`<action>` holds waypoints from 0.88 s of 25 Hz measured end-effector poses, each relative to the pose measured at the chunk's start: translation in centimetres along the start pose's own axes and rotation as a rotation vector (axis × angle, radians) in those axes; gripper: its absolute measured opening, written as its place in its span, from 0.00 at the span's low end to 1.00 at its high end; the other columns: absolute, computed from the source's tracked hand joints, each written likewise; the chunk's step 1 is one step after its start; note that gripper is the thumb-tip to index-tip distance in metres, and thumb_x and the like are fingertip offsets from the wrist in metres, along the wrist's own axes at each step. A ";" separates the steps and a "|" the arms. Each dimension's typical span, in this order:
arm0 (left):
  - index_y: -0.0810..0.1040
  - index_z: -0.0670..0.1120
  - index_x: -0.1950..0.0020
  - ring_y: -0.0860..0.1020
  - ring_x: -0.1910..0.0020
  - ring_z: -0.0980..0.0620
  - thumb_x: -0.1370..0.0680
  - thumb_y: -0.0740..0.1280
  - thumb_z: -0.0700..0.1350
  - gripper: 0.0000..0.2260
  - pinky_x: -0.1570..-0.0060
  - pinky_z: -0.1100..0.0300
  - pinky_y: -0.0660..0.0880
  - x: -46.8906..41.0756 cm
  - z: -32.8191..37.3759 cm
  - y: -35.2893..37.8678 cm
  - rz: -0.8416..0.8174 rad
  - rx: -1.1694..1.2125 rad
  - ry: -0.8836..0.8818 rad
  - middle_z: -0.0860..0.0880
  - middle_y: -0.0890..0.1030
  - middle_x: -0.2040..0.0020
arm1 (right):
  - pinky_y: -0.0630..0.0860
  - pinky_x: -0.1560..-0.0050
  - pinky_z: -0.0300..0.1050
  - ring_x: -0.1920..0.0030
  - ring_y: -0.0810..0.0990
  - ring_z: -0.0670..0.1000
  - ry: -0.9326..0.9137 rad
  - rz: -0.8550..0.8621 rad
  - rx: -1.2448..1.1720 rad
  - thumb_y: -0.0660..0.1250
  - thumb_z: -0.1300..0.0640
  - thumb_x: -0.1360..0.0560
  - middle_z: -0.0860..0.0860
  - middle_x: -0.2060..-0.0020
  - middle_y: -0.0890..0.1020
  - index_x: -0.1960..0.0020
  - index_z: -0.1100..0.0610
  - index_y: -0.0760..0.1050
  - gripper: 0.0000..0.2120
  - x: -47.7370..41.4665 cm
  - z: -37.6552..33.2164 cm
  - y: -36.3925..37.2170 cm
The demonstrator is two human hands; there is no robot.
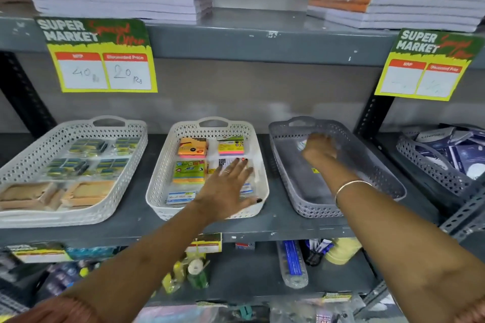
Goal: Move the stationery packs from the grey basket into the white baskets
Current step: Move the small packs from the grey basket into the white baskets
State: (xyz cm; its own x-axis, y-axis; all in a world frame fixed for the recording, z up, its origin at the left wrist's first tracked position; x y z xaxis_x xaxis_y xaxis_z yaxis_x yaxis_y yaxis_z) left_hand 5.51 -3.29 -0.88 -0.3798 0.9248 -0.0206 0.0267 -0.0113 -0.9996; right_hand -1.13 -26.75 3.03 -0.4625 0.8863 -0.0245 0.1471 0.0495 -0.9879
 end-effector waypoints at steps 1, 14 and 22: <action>0.43 0.49 0.23 0.41 0.23 0.49 0.24 0.47 0.67 0.35 0.25 0.47 0.42 1.0 -2.1 -0.2 -0.010 0.002 -0.043 0.48 0.42 0.21 | 0.70 0.33 0.53 0.28 0.66 0.59 -0.068 0.009 -0.013 0.63 0.61 0.24 0.59 0.30 0.69 0.29 0.61 0.66 0.24 0.7 -2.2 -0.5; 0.47 0.46 0.23 0.48 0.22 0.49 0.49 0.18 0.74 0.61 0.26 0.46 0.52 9.0 -13.0 1.5 -0.018 0.075 -0.282 0.46 0.49 0.21 | 0.73 0.42 0.46 0.37 0.74 0.58 -0.858 -0.403 -0.036 0.72 0.62 0.31 0.59 0.37 0.76 0.36 0.62 0.73 0.24 14.3 -21.2 7.0; 0.47 0.47 0.23 0.46 0.22 0.48 0.49 0.17 0.73 0.60 0.25 0.46 0.50 8.9 -13.2 1.9 -0.004 0.110 -0.271 0.45 0.49 0.21 | 0.66 0.59 0.41 0.55 0.71 0.50 -0.892 -0.448 -0.141 0.73 0.60 0.30 0.54 0.60 0.77 0.44 0.65 0.78 0.17 16.2 -22.3 8.3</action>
State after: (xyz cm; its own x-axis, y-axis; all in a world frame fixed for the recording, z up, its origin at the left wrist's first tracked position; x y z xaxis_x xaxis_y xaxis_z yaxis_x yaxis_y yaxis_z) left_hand 14.39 9.95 -2.74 -0.6136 0.7896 -0.0062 -0.0700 -0.0622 -0.9956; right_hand 12.08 -1.77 -2.13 -0.9774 0.1072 0.1822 -0.1255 0.3991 -0.9083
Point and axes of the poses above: each hand's wrist, its own x-axis away from the middle knuckle, its own y-axis out of the palm, z = x × y, the point moved 5 cm from there along -x, towards the middle knuckle
